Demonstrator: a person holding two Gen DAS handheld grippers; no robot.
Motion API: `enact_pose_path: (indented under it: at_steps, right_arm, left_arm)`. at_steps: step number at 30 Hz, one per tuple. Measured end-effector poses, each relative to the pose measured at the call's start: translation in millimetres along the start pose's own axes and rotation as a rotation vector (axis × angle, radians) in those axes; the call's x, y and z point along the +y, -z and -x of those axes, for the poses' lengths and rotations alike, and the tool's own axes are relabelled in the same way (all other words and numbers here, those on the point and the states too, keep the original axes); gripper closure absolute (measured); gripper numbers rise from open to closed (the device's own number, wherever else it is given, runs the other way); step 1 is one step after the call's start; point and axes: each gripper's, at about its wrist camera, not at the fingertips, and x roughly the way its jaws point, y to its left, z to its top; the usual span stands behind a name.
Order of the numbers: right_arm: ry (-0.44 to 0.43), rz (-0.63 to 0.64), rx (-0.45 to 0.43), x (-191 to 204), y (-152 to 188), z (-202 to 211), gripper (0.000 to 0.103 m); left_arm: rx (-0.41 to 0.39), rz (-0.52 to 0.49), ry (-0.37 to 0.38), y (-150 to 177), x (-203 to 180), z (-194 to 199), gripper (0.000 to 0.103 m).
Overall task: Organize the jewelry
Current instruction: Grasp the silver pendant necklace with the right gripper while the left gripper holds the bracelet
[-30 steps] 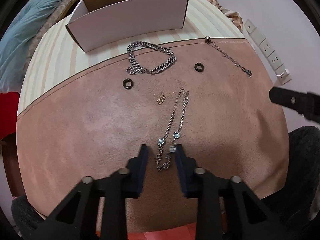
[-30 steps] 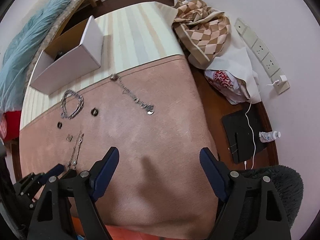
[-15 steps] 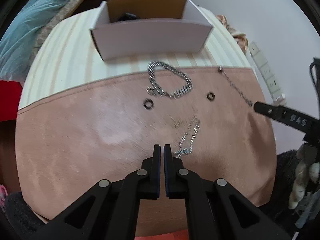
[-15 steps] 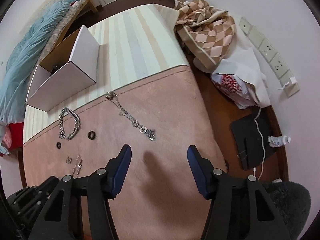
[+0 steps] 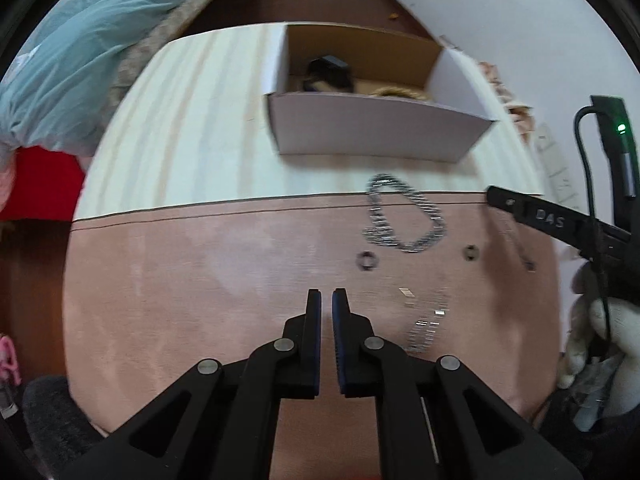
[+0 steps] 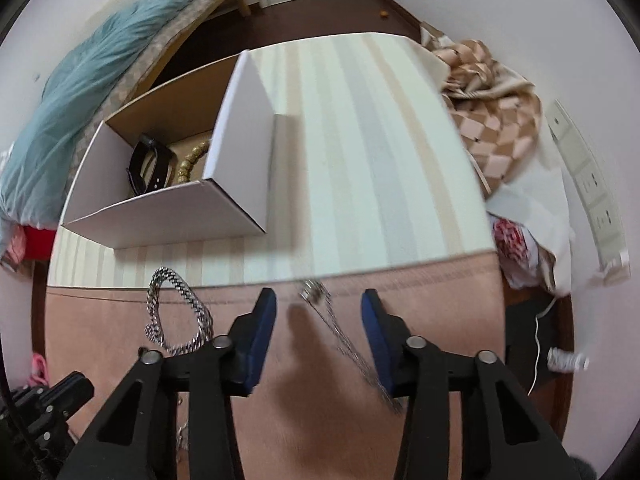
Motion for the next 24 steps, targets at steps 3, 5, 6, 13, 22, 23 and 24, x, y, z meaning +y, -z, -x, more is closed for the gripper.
enact_pose_path:
  at_steps: [3, 5, 6, 13, 22, 23, 24]
  right_arm:
    - [0.012, 0.042, -0.009, 8.2, 1.0, -5.2, 0.089]
    - [0.026, 0.062, -0.025, 11.9, 2.5, -4.4, 0.091]
    - [0.018, 0.059, -0.029, 11.6, 4.3, -3.9, 0.091]
    - [-0.063, 0.004, -0.063, 3.8, 31.2, 29.5, 0.091]
    - [-0.130, -0.080, -0.075, -8.2, 87.6, 67.0, 0.091]
    - [-0.130, -0.086, -0.072, -10.8, 90.3, 66.9, 0.091]
    - [-0.128, -0.089, -0.072, -13.2, 92.1, 66.3, 0.091]
  left_arm:
    - [0.012, 0.012, -0.050, -0.4, 5.2, -8.3, 0.097]
    - [0.007, 0.007, -0.088, -0.3, 7.1, -11.3, 0.084]
    - [0.001, 0.004, -0.104, -0.2, 7.7, -11.9, 0.073]
    - [-0.031, -0.008, -0.051, 3.6, 9.2, -7.2, 0.016]
    - [0.050, -0.147, 0.062, 36.1, -25.5, -20.2, 0.018]
    - [0.052, -0.165, 0.063, 39.2, -31.2, -21.1, 0.020]
    - [0.056, -0.178, 0.063, 40.1, -34.7, -22.0, 0.022]
